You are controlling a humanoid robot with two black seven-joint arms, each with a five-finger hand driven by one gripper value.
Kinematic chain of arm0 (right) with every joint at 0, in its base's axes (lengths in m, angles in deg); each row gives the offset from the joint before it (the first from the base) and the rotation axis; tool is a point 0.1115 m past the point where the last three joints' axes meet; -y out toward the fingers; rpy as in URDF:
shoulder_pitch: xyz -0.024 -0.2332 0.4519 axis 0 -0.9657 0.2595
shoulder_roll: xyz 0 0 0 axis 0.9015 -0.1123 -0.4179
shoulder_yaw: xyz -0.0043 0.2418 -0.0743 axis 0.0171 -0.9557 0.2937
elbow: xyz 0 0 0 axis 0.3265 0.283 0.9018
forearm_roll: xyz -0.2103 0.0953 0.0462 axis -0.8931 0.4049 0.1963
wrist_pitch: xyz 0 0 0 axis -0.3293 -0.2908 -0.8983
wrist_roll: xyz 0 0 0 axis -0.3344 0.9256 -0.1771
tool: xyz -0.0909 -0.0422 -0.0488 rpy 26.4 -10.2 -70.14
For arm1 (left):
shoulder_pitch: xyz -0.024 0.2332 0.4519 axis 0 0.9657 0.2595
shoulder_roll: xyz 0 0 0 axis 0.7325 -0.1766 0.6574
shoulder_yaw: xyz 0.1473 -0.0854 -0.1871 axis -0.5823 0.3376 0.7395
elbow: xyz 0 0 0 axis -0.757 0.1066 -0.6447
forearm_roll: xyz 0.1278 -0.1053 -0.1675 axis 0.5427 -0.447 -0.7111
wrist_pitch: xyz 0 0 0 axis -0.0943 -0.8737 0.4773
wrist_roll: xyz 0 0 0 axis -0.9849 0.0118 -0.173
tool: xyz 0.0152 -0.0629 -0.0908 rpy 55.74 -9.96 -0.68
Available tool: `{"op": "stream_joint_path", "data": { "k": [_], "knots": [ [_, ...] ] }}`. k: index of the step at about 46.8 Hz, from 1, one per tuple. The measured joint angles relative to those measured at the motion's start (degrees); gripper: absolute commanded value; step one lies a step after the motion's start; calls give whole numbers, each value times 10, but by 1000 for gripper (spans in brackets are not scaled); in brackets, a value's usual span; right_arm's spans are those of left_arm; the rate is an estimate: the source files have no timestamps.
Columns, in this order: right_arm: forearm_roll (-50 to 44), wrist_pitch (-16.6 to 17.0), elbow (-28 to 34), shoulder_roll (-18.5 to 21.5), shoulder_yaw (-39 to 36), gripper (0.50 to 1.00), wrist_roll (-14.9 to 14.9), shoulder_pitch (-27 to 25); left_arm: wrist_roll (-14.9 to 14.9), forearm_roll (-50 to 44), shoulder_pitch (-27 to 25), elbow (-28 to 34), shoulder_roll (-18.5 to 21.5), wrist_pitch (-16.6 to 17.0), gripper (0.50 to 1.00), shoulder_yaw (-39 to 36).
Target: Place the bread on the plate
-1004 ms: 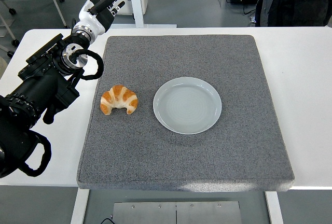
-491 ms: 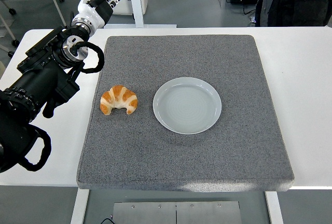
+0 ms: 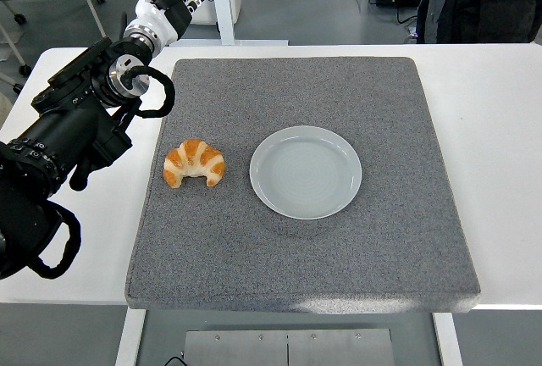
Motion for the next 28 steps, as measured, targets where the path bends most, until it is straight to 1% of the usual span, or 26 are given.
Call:
{"op": "stream_joint_path", "data": {
  "k": [3, 7, 13, 20, 22, 28],
  "knots": [
    [0, 0, 0, 0, 0, 1000, 0, 0, 0, 0, 1, 16, 4, 0, 995, -5],
    [0, 0, 0, 0, 0, 1000, 0, 0, 0, 0, 7, 55, 20, 4, 995, -11],
    [0, 0, 0, 0, 0, 1000, 0, 0, 0, 0, 17, 113, 49, 21, 995, -16],
    [0, 0, 0, 0, 0, 1000, 0, 0, 0, 1, 26, 196, 101, 52, 995, -37],
    [0, 0, 0, 0, 0, 1000, 0, 0, 0, 1, 27, 219, 116, 58, 995, -50],
    [0, 0, 0, 0, 0, 1000, 0, 0, 0, 2, 27, 262, 148, 67, 995, -89]
  ]
}}
